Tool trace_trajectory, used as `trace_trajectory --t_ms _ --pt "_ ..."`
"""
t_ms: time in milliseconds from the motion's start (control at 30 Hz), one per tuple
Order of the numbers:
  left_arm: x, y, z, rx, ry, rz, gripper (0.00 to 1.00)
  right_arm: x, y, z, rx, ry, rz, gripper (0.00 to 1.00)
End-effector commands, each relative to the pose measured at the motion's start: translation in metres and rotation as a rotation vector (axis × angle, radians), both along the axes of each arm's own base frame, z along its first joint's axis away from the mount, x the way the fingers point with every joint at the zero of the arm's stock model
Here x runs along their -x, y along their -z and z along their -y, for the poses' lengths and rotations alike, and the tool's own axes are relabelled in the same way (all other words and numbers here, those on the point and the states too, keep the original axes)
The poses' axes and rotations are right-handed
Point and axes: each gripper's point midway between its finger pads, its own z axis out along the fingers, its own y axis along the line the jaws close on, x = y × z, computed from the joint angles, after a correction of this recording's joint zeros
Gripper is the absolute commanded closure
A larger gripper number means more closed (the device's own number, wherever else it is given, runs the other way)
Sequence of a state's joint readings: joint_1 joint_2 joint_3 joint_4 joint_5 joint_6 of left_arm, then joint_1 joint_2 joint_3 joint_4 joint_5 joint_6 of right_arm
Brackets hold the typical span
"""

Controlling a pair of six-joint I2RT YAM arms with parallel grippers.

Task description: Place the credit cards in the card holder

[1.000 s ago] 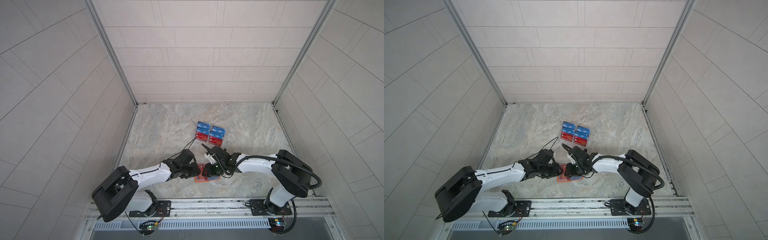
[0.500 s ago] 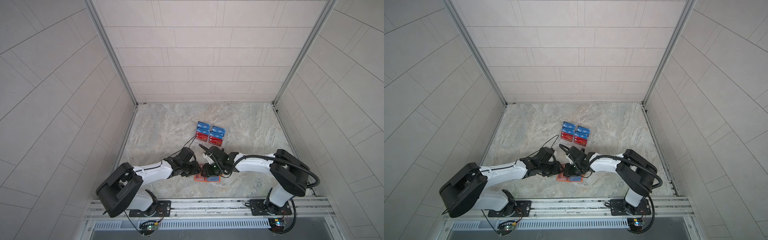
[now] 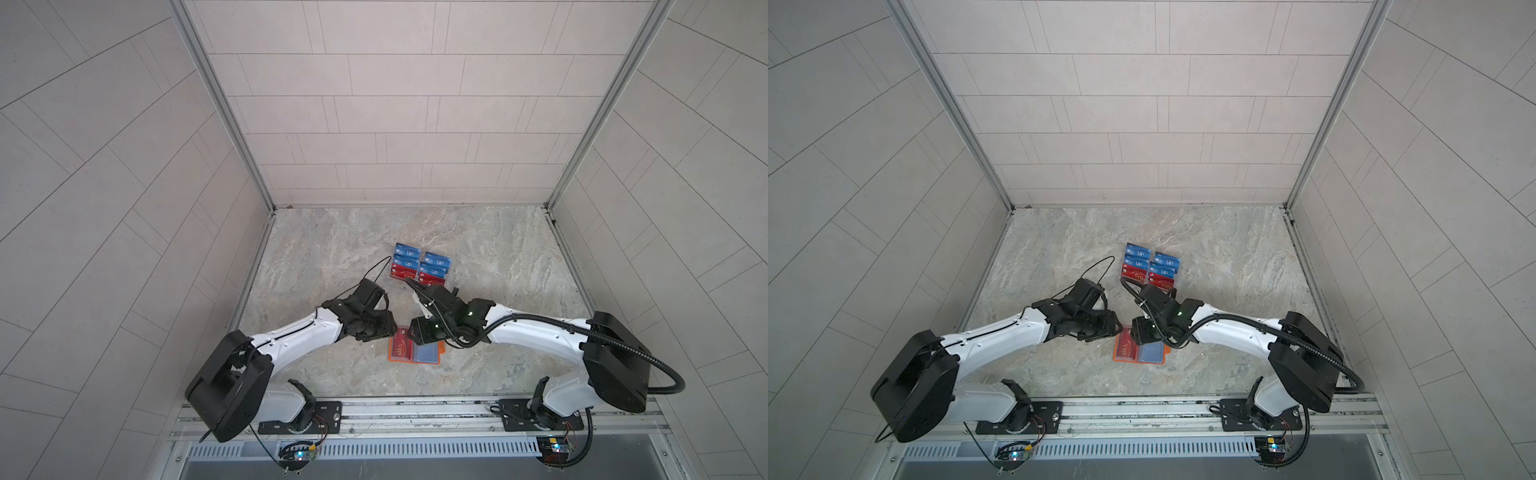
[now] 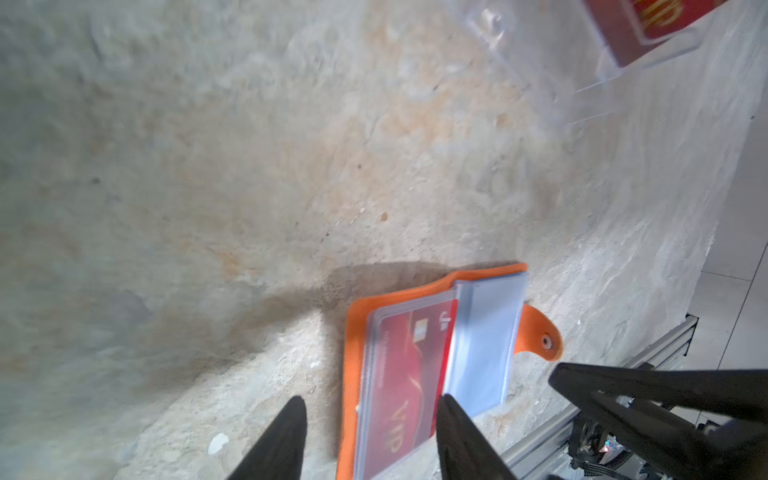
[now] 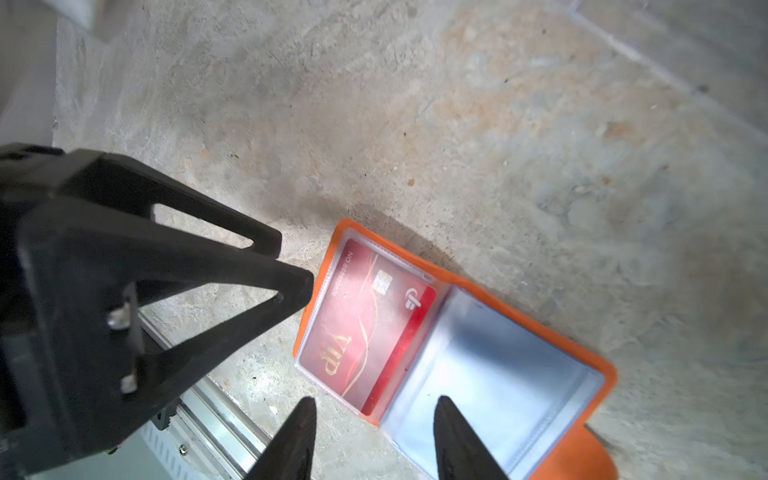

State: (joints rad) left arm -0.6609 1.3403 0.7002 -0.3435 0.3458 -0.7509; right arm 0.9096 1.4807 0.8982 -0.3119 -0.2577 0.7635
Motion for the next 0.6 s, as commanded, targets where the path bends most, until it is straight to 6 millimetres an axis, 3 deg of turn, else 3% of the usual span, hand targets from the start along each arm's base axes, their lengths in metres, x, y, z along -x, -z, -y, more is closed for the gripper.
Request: trace_trajectory --t_ms 0,267,433,567 --pt "0.0 -0.007 -0.017 -0.102 0.01 0.005 0.45 -0.007 -0.012 0.01 0.063 -0.025 0.082 0.49" --pt "-0.015 -0.033 -0.032 -0.196 -0.039 0.074 0.45 -0.029 -0.042 0.007 0.075 -0.07 0.178 0.5" --pt "-0.034 -0.051 -0.027 -0.158 -0.116 0.14 0.46 -0.043 -0.073 0.002 0.067 -0.107 0.226 0.46" --pt "-0.036 -0.054 -0.026 -0.172 -0.106 0.15 0.47 -0.055 -0.084 0.013 0.107 -0.134 0.245 0.45"
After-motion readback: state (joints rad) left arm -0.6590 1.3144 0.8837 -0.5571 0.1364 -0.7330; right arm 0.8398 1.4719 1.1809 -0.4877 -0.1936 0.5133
